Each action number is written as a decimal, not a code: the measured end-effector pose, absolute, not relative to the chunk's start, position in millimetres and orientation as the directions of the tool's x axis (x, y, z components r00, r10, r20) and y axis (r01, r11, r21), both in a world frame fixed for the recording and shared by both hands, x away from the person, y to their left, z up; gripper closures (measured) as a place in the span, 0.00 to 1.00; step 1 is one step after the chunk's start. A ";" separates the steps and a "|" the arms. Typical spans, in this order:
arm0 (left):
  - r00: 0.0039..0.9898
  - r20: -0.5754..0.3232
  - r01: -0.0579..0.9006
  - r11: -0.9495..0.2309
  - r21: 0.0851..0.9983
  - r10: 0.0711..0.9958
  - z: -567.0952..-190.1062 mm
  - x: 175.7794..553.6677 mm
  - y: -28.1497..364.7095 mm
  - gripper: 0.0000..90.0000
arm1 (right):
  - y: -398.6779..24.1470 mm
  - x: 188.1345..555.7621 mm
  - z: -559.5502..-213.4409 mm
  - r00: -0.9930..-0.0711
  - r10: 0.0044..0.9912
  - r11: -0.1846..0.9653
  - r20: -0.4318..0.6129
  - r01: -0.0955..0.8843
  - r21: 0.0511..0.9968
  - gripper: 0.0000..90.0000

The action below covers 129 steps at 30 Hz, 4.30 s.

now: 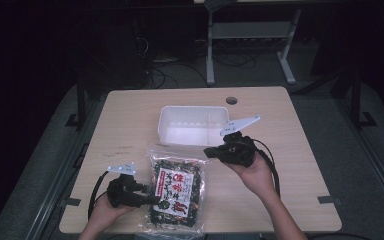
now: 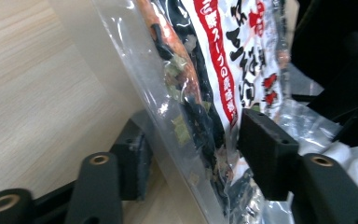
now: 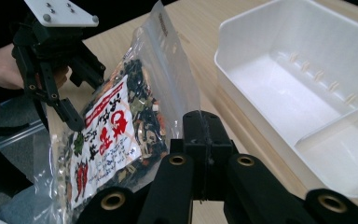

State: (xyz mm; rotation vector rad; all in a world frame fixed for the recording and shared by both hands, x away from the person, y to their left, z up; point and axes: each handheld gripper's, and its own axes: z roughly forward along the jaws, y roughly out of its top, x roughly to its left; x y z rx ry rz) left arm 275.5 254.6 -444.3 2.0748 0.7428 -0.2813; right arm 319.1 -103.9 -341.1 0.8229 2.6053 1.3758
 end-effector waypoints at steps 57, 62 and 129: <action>0.855 -0.253 0.466 -0.457 0.758 0.453 -425.9 265.1 247.6 0.56 | -88.2 321.0 -384.4 -0.853 0.241 0.406 0.463 0.522 0.750 0.79; 0.856 -0.245 0.466 -0.475 0.746 0.456 -428.7 264.2 250.5 0.49 | -96.0 320.6 -378.0 -0.851 0.232 0.371 0.472 0.526 0.765 0.83; 0.824 -0.170 0.487 -0.523 0.699 0.541 -434.7 267.0 264.7 0.36 | -93.9 371.9 -247.1 -0.891 0.448 0.367 0.077 0.262 0.893 0.85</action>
